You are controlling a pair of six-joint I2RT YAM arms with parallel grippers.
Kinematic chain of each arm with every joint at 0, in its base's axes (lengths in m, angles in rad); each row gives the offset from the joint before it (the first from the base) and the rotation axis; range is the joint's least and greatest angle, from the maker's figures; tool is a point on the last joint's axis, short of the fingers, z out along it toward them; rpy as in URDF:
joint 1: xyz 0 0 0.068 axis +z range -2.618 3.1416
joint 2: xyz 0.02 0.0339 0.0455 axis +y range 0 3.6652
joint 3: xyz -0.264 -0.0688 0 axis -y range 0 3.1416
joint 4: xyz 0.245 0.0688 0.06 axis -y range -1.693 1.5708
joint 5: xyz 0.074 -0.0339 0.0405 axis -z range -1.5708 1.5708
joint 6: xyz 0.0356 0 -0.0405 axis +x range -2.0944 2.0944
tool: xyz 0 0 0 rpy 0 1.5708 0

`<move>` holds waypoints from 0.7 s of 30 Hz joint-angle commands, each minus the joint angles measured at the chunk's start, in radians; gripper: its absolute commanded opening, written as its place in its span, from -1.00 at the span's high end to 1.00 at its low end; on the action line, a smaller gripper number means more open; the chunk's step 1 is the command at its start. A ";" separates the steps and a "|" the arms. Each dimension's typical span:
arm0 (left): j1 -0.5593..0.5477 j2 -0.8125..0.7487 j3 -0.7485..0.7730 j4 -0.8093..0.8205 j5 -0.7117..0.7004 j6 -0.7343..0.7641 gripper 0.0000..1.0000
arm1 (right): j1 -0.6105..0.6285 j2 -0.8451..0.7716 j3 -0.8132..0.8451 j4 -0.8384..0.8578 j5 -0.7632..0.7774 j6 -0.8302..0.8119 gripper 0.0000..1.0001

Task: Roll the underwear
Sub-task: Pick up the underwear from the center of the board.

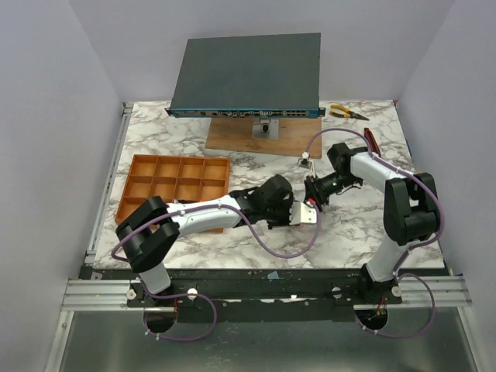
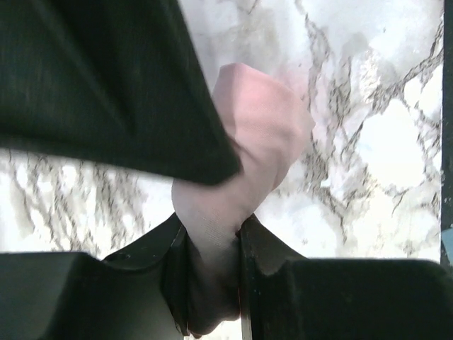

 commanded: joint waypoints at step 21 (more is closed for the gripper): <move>0.503 -0.577 -0.225 -0.387 -0.019 0.180 1.00 | 0.022 -0.254 -0.009 0.382 0.137 0.237 -0.52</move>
